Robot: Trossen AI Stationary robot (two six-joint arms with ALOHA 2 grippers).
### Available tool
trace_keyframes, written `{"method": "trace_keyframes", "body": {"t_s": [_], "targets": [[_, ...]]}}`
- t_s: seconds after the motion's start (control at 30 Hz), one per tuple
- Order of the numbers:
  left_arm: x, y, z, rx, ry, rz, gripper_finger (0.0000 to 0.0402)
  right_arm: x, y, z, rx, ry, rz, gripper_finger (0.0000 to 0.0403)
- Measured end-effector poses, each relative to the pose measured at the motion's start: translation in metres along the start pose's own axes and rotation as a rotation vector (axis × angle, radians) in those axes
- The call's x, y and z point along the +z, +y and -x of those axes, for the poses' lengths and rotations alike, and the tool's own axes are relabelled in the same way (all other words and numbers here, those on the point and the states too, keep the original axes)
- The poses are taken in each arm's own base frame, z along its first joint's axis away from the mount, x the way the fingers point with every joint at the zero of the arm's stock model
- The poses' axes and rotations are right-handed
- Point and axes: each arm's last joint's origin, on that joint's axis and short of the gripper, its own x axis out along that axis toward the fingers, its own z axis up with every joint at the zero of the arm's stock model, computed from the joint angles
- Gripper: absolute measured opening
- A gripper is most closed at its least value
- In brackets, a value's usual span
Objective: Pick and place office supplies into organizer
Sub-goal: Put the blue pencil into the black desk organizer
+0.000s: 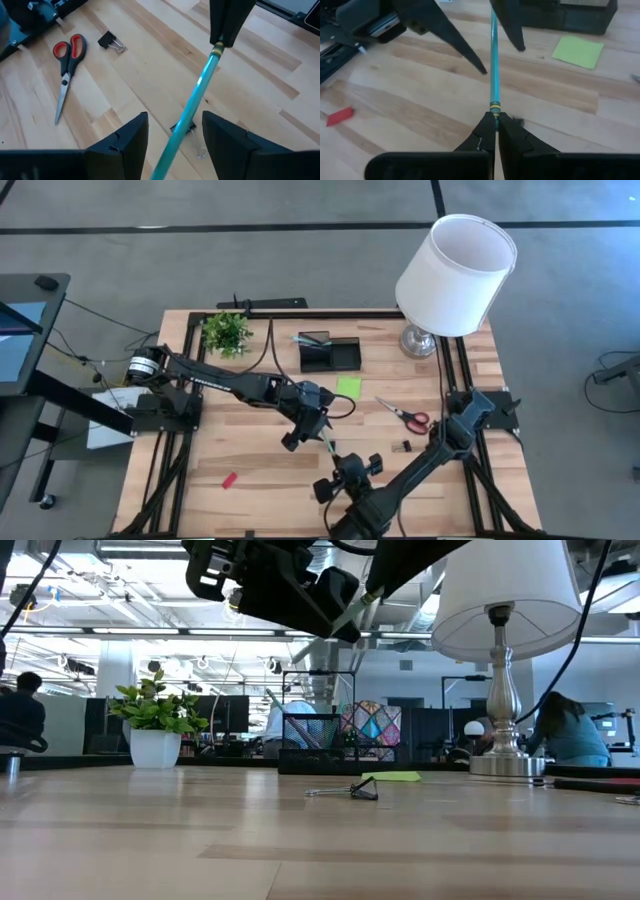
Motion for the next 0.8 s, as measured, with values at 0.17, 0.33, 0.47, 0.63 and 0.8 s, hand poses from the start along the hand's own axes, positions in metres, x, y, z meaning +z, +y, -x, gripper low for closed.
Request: {"method": "trace_keyframes", "body": {"t_s": [0.17,0.33,0.47,0.63,0.8], "targets": [[-0.002,-0.002,0.0,-0.007,0.025,0.006,0.0146,0.002,0.001,-0.002,0.008,-0.022,0.001,0.0],[-0.004,-0.003,0.0,0.002,0.062,0.011,0.0068,0.002,0.001,-0.002,0.004,-0.023,0.007,0.0],[-0.006,-0.006,0.0,-0.033,0.08,0.004,0.0014,0.002,0.0,-0.002,-0.003,-0.021,0.022,0.0002],[-0.007,-0.007,0.0,-0.014,0.111,0.011,0.002,0.004,0.001,0.001,0.003,-0.007,0.013,0.0036],[-0.008,-0.001,0.002,0.076,0.146,0.075,0.0009,0.014,0.009,0.031,0.09,0.097,-0.055,0.0075]]}}
